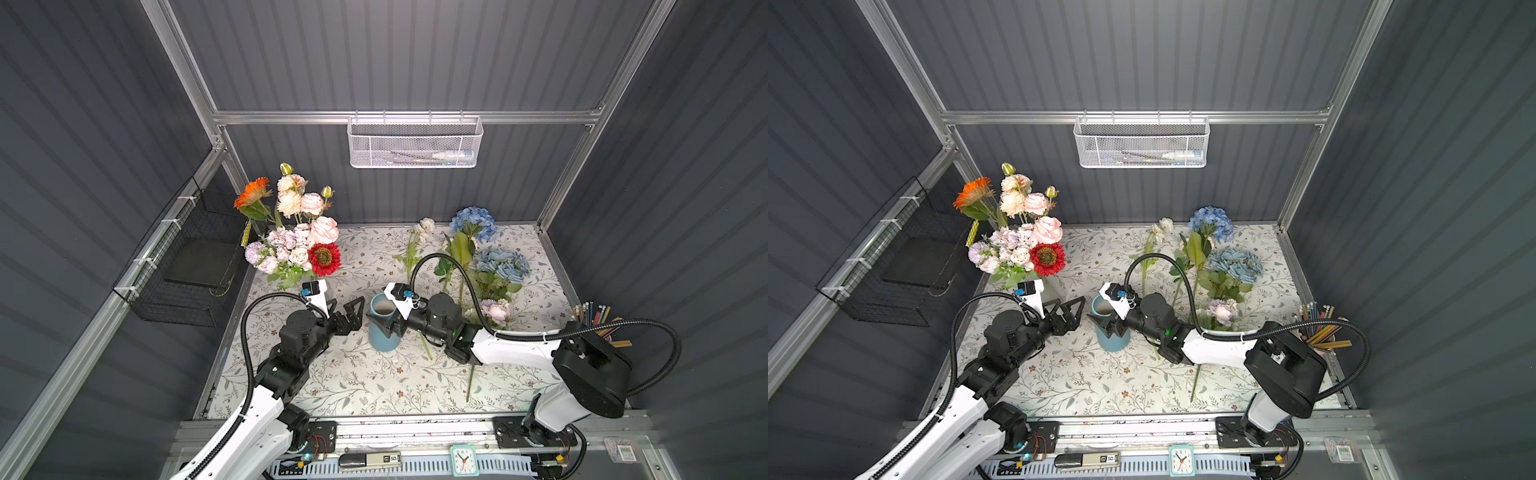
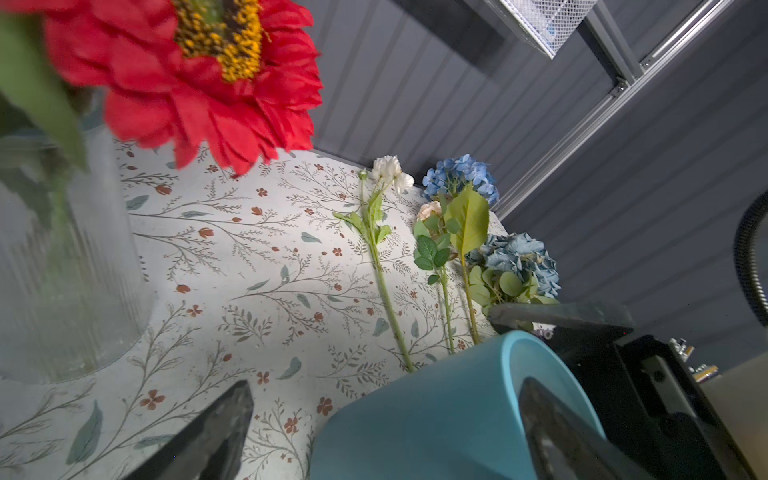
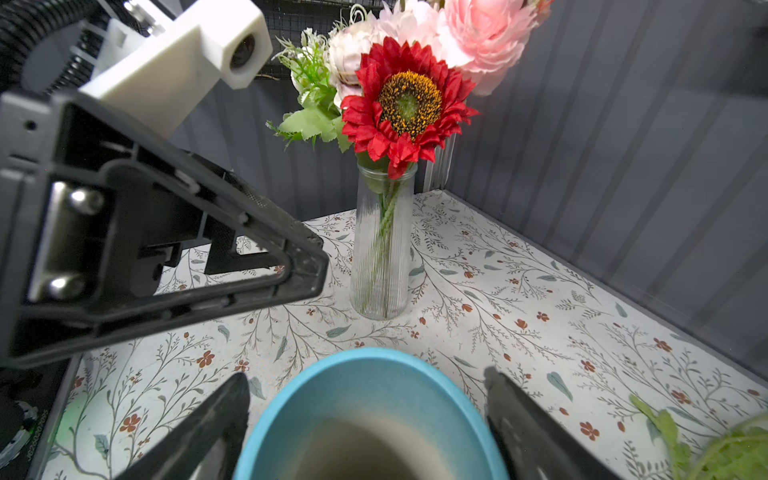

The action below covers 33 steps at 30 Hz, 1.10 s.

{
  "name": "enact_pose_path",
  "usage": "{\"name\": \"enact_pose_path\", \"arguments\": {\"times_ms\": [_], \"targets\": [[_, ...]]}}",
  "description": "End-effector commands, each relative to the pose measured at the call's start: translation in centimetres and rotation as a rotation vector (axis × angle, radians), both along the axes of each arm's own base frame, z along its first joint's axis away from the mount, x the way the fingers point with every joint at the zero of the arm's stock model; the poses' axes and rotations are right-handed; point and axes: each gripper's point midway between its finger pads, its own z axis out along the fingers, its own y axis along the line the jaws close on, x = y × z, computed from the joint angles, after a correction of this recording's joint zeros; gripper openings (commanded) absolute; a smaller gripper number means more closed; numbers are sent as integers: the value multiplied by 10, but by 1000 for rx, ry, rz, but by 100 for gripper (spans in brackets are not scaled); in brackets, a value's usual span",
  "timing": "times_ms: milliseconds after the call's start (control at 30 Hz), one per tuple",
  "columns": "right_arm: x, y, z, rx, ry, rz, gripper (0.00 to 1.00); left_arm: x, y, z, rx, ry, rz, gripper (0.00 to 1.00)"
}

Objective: Arrange the flowers into the vase
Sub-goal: 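Release the teal vase and move right gripper to the loose stems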

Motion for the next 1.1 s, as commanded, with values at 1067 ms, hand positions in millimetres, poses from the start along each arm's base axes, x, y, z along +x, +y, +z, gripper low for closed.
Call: {"name": "enact_pose_path", "arguments": {"times_ms": [1067], "targets": [[131, -219, -25, 66, 780, -626, 95, 25, 21, 9, 122, -34, 145, 100]]}}
